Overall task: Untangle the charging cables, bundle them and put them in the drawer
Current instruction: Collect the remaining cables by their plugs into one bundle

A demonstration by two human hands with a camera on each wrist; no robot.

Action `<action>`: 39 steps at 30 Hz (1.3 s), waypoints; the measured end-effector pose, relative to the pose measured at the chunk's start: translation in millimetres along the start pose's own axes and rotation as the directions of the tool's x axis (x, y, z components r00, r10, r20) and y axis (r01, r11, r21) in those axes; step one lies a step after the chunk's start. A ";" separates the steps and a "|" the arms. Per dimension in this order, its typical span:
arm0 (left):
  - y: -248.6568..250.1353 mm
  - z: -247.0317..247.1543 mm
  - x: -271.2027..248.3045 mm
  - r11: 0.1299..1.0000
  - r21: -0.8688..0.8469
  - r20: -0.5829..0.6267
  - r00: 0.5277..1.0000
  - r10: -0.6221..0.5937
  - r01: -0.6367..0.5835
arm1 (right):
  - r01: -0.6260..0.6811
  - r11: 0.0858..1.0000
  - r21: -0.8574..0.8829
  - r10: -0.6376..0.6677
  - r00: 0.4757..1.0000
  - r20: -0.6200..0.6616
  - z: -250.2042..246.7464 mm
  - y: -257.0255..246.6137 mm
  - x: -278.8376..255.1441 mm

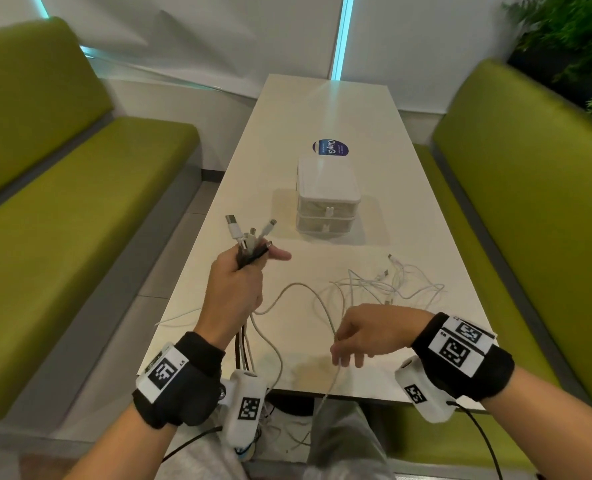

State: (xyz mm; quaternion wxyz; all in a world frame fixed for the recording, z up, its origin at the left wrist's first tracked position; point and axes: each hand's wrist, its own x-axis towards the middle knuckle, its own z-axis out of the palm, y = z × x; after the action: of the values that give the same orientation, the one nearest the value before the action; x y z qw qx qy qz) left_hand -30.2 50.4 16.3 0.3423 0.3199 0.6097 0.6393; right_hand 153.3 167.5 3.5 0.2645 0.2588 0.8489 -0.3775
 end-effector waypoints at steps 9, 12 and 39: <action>-1.7 4.2 1.7 0.999 -0.035 0.038 0.999 0.035 -0.034 | -0.128 0.971 -0.201 0.141 0.989 0.052 12.0 12.1 5.9; -3.2 6.7 0.7 0.999 -0.017 0.068 0.996 0.049 -0.048 | -0.230 0.941 -0.250 0.218 0.973 -0.074 5.5 20.2 6.8; -9.0 16.5 -0.5 0.993 0.096 0.163 0.985 0.047 -0.063 | -0.405 0.914 -0.035 0.328 0.786 -0.524 -15.3 99.5 8.2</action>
State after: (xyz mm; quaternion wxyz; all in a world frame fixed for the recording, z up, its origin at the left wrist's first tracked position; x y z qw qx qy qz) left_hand -15.9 59.4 8.2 0.3560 0.4041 0.6026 0.5890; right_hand 207.0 239.2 -43.1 0.1181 0.4889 0.8465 -0.1745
